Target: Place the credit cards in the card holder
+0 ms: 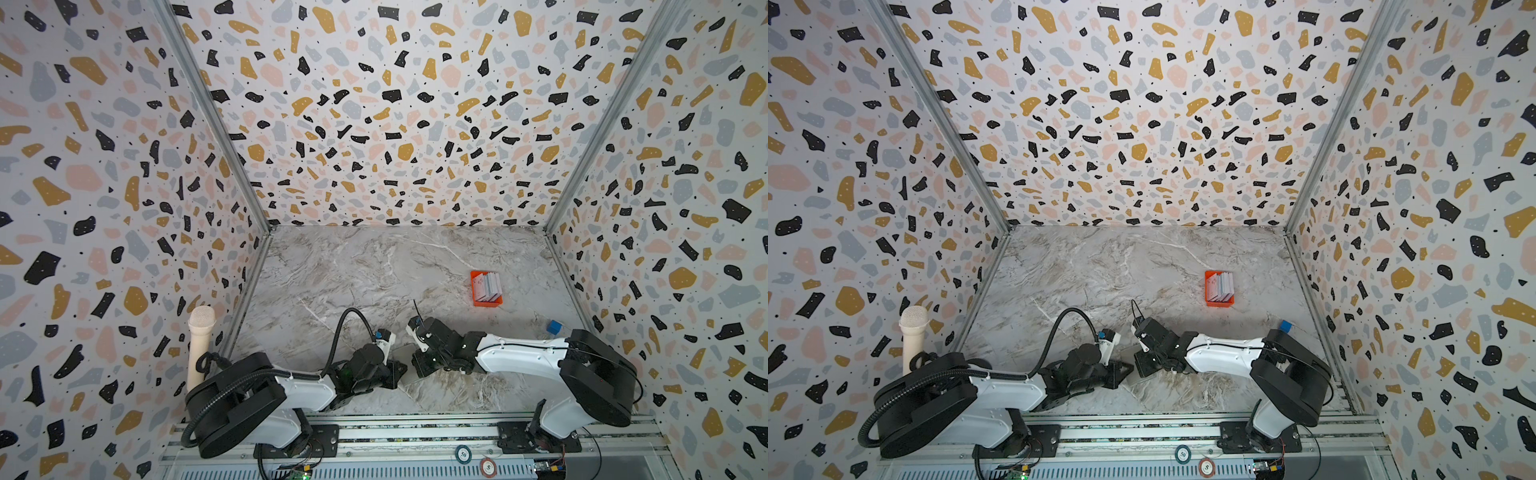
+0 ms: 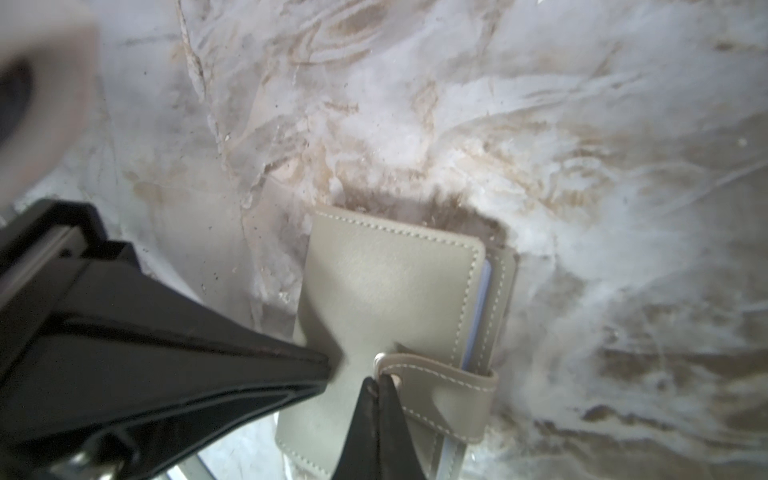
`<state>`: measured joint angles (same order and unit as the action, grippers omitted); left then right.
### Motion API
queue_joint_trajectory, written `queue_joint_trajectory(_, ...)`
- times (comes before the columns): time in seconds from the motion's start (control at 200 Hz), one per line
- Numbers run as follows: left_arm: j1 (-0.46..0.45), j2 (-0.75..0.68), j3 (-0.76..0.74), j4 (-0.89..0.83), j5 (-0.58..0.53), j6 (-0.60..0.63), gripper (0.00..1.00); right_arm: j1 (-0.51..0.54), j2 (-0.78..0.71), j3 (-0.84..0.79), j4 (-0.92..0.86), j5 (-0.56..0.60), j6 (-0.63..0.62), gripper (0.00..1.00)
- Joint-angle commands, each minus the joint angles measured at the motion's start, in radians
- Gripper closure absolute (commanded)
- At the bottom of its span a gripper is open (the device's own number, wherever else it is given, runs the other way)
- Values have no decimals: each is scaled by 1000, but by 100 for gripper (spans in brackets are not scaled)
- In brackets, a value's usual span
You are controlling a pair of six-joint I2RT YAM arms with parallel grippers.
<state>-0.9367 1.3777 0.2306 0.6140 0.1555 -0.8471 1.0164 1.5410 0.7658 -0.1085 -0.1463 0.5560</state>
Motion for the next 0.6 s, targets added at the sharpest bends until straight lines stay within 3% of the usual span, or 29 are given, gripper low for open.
queue_joint_trajectory(0.0,7,28,12,-19,15,31,100,-13,-42,-31,-94,-52,15,100)
queue_joint_trajectory(0.185,6,42,16,-19,30,40,100,-57,-89,-26,-97,-81,3,100)
queue_joint_trajectory(0.596,6,43,12,-15,35,48,100,-78,-10,75,-144,-83,-43,100)
